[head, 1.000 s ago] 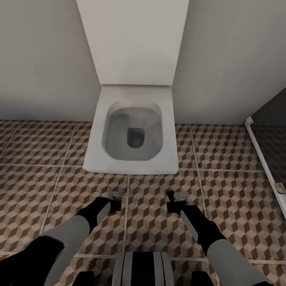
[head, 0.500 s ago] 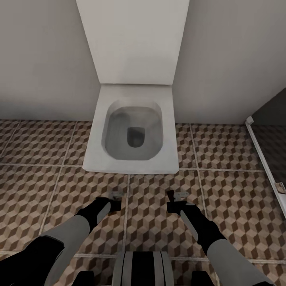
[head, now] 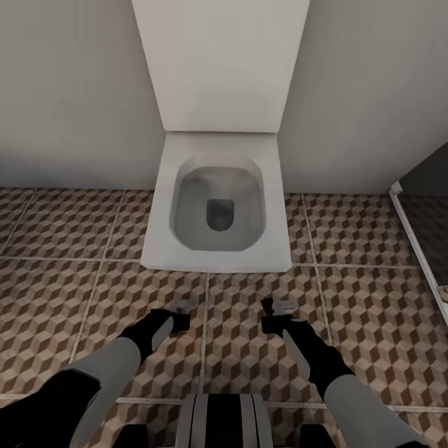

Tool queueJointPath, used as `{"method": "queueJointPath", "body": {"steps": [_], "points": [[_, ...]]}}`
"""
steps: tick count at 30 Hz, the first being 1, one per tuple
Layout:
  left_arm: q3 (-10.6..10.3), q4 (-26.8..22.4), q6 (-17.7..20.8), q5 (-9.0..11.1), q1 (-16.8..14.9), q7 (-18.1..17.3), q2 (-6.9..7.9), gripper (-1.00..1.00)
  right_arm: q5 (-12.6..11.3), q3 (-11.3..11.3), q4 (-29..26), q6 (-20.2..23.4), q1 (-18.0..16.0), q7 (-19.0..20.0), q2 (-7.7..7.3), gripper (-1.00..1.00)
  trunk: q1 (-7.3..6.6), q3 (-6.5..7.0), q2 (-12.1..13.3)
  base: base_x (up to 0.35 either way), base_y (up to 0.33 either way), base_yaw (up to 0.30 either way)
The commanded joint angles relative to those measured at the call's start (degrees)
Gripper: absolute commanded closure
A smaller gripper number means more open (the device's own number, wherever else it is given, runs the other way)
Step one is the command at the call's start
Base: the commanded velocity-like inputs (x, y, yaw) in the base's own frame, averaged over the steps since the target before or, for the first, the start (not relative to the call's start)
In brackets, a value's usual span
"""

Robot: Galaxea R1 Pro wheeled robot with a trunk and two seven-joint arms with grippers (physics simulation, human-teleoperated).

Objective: Take the four mousetraps from the cabinet in the bathroom and place them on the bathroom floor. Make sure all four end up on the same floor surface, and ensure that at least two of them are either under or directly next to the same bathroom sink.

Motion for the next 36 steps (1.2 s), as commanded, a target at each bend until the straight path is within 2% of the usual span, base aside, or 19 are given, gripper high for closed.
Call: {"method": "queueJointPath", "body": {"steps": [1,10,15,21,30,36], "points": [[-0.4,-0.1,0.3,0.4,0.0,0.2,0.03,1.0,-0.5,0.1,-0.1,0.2,0.0,-0.2,-0.03,1.0,-0.01,-0.03,0.0,0.0,0.009,0.0],[-0.4,-0.1,0.3,0.4,0.0,0.2,0.03,1.0,-0.4,0.2,-0.1,-0.1,0.0,-0.2,0.03,1.0,-0.01,-0.03,0.0,0.069,0.002,0.0],[-0.4,0.0,0.3,0.4,0.0,0.2,0.03,1.0,-0.2,0.2,1.4,-3.6,0.0,-0.2,0.13,1.0,-0.01,-0.03,0.0,0.011,0.0,0.0],[-0.4,-0.1,0.3,0.4,0.1,0.2,-0.24,1.0,-0.3,0.1,7.0,-6.6,0.0,-0.1,0.23,1.0,-0.01,-0.03,0.0,0.001,0.0,0.0],[-0.5,0.0,0.3,0.4,0.2,0.3,-0.48,1.0,-0.3,0.2,8.1,-7.8,0.0,-0.1,0.24,1.0,-0.01,-0.03,0.0,0.0,0.0,0.0],[-0.4,0.0,0.3,0.4,0.2,0.2,-0.5,1.0,-0.2,0.4,7.7,-12.2,0.0,1.1,0.21,1.0,-0.01,-0.03,0.0,0.0,0.0,0.0]]}}
